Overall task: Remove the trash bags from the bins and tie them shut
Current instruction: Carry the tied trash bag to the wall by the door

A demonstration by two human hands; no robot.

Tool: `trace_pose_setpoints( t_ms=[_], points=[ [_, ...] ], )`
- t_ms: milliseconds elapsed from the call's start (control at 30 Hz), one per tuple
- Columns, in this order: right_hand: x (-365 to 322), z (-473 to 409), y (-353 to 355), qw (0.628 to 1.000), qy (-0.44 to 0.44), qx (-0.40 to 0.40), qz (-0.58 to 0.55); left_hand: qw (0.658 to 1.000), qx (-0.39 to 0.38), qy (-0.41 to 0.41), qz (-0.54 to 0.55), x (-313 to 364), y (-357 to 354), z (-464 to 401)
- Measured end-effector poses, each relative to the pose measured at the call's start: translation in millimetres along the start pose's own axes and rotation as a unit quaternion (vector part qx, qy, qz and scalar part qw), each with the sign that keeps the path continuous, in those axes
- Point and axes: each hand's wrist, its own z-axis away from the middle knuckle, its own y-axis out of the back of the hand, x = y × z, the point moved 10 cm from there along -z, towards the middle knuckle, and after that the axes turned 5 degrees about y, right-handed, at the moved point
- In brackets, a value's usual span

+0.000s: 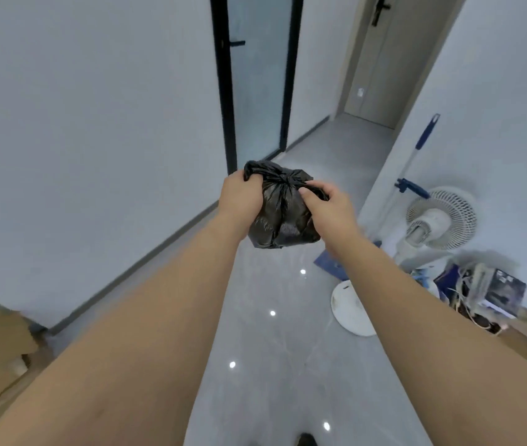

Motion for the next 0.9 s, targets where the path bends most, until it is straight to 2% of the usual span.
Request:
trace_pose_setpoints(
  t_ms=[233, 467, 667, 900],
  points=[
    [18.7, 52.8, 197.7, 0.981, -0.017, 0.189, 0.028, 0.982, -0.173, -0.044, -0.057, 26.7, -187.8, 78.0],
    [44.6, 191.9, 417.4, 0.92, -0.047, 0.387, 0.022, 0.918, -0.369, -0.101, -0.106, 21.4, -386.3, 257.5],
    [53.9, 348.6, 546.2, 0.838, -0.077, 0.539, 0.024, 0.825, -0.529, -0.134, -0.142, -2.3, -502.7, 433.3],
    [42.5, 554.7, 608.9, 0.686, -0.109, 0.718, 0.042, 0.666, -0.704, -0.163, -0.184, -43.8, -546.1, 660.7]
  ],
)
